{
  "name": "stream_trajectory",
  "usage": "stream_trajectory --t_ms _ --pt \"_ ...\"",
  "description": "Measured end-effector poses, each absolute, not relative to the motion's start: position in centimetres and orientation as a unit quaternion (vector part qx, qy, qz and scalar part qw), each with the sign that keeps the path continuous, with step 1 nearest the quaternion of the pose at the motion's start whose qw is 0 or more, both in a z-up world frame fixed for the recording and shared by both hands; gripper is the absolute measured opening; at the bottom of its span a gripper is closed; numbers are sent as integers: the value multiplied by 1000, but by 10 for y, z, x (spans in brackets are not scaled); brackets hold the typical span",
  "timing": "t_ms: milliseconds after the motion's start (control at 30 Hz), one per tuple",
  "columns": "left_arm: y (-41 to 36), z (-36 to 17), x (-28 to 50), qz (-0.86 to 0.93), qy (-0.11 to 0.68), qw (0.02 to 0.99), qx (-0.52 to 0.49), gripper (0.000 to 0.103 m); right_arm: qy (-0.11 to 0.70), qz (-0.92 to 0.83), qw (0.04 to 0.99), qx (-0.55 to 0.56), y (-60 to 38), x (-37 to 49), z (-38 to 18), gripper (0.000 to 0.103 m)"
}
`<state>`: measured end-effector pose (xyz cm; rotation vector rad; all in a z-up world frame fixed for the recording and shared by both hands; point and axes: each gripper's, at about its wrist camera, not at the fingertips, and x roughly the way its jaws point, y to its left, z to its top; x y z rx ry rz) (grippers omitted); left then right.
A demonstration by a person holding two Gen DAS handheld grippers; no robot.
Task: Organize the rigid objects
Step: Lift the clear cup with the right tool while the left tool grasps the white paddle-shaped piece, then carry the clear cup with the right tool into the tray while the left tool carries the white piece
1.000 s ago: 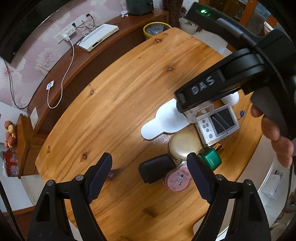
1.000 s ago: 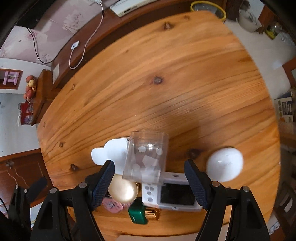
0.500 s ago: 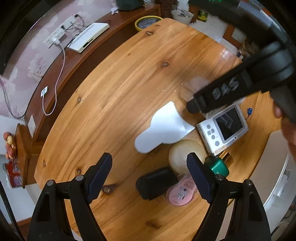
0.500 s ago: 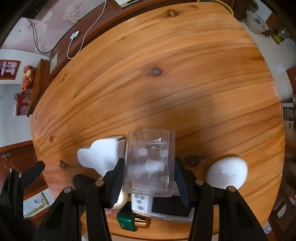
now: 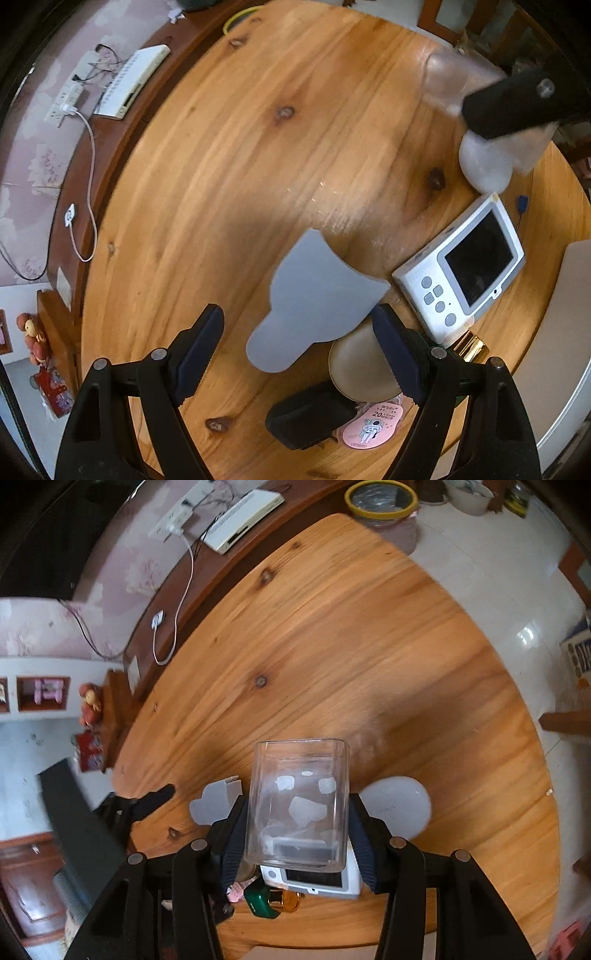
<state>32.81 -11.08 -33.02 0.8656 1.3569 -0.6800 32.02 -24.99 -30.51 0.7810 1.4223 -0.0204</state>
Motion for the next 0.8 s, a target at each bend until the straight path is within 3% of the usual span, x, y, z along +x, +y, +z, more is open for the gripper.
stream_trajectory --t_ms 333,533,800 --pt "-114 -336 333 -295 610 640 362 84 618 -19 690 377 -269 295 -303 52" --pt "-114 -340 342 -306 621 636 342 62 620 -14 689 375 -266 284 -305 52" --pt "-110 -335 332 -293 603 665 330 61 624 -7 686 374 -262 275 -307 52"
